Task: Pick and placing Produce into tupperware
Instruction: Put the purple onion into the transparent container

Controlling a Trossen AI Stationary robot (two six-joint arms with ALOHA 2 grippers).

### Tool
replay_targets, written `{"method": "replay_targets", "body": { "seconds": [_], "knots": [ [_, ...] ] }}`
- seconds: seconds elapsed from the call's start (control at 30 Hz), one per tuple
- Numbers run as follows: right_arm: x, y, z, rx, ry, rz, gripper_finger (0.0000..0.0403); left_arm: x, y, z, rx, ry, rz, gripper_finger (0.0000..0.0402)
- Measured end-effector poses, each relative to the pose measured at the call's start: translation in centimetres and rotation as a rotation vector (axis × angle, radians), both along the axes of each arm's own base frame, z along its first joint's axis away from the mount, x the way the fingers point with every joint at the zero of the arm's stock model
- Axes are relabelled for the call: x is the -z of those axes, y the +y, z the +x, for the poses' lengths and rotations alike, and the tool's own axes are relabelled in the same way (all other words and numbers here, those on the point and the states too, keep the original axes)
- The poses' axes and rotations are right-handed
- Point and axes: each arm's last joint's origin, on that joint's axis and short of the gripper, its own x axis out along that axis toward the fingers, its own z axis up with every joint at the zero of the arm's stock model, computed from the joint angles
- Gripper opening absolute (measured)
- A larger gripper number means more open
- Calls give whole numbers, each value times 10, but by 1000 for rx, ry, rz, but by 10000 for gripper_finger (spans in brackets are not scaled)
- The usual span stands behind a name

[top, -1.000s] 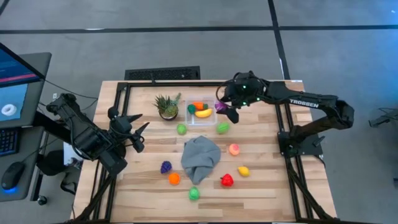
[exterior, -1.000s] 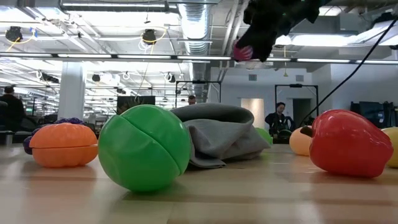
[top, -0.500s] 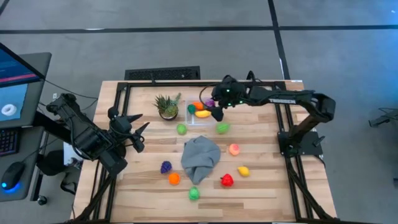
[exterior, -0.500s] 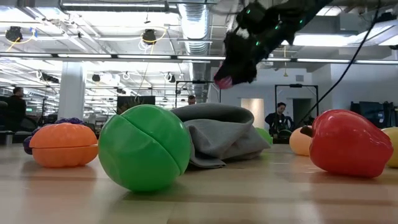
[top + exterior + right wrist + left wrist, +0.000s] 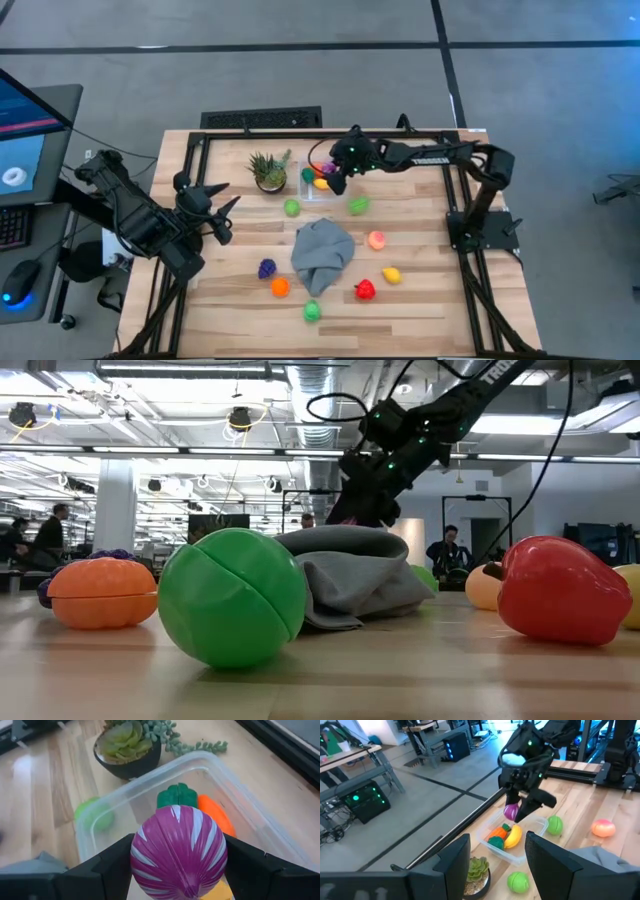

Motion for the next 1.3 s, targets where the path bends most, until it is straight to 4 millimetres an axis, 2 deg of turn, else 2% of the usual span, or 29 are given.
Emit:
{"method": "replay_targets", "body": {
  "seconds": [0.27, 0.53, 0.8, 1.3],
  "knots": [
    [0, -4, 19, -18, 26, 10, 286, 0, 0, 0, -4, -15, 10, 180],
    [1, 12, 30, -100, 76, -12, 286, 22, 0, 0, -41, -32, -14, 180],
    [6, 22, 27, -127, 148, -2, 286, 36, 1, 0, -68, -50, -32, 180],
    [5, 23, 28, -124, 149, -22, 286, 39, 1, -1, -74, -60, -35, 180]
  ]
}}
